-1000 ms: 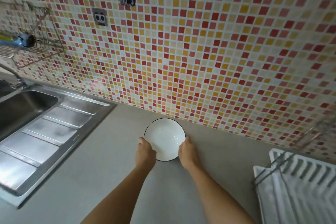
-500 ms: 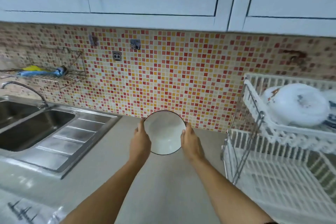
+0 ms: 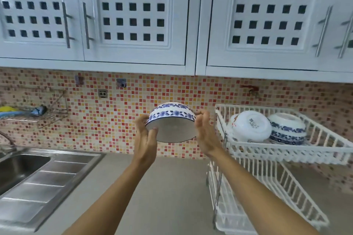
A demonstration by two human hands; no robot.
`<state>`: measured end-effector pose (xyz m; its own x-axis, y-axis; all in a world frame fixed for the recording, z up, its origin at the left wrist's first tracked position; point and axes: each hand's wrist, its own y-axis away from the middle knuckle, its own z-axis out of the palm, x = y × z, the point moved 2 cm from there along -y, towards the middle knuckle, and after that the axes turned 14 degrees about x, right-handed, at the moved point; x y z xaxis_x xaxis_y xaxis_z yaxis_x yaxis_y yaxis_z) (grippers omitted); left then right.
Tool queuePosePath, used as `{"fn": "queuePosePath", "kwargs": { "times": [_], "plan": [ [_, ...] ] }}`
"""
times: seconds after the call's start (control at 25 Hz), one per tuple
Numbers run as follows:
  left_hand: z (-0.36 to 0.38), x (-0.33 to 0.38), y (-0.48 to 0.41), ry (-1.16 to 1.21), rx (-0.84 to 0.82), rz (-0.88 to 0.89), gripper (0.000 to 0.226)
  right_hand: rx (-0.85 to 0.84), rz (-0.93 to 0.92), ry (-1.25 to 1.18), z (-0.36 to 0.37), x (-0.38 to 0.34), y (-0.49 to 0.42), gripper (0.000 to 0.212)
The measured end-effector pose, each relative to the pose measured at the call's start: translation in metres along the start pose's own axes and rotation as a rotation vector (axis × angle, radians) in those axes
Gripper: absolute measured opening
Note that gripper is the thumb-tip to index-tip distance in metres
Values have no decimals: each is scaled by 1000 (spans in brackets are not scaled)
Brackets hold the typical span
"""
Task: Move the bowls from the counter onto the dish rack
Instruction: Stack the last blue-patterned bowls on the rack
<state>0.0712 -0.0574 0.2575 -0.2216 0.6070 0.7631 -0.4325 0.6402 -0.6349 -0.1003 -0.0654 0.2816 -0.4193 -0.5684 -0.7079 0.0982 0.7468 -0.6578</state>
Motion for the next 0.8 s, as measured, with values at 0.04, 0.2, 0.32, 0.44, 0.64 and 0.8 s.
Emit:
{"fn": "queuePosePath", "kwargs": {
  "times": [0.04, 0.2, 0.32, 0.44, 0.64, 0.8],
  "plan": [
    [8, 8, 0, 69, -32, -28, 31, 1, -4, -27, -10, -4, -3, 98],
    [52, 39, 3, 155, -175, -105, 21, -3, 30, -76, -62, 0, -8, 77],
    [93, 62, 13, 120, -288, -56, 38, 80, 1, -52, -110, 16, -8, 92],
    [143, 77, 29, 51, -358, 4, 57, 136, -22, -61, -169, 34, -11, 79],
    [231, 101, 55, 14, -519, -2, 73, 114, -13, -29, -269, 69, -29, 78],
    [301, 122, 60, 2, -652, 72, 86, 28, -13, 72, -334, 106, -52, 92]
  ]
}}
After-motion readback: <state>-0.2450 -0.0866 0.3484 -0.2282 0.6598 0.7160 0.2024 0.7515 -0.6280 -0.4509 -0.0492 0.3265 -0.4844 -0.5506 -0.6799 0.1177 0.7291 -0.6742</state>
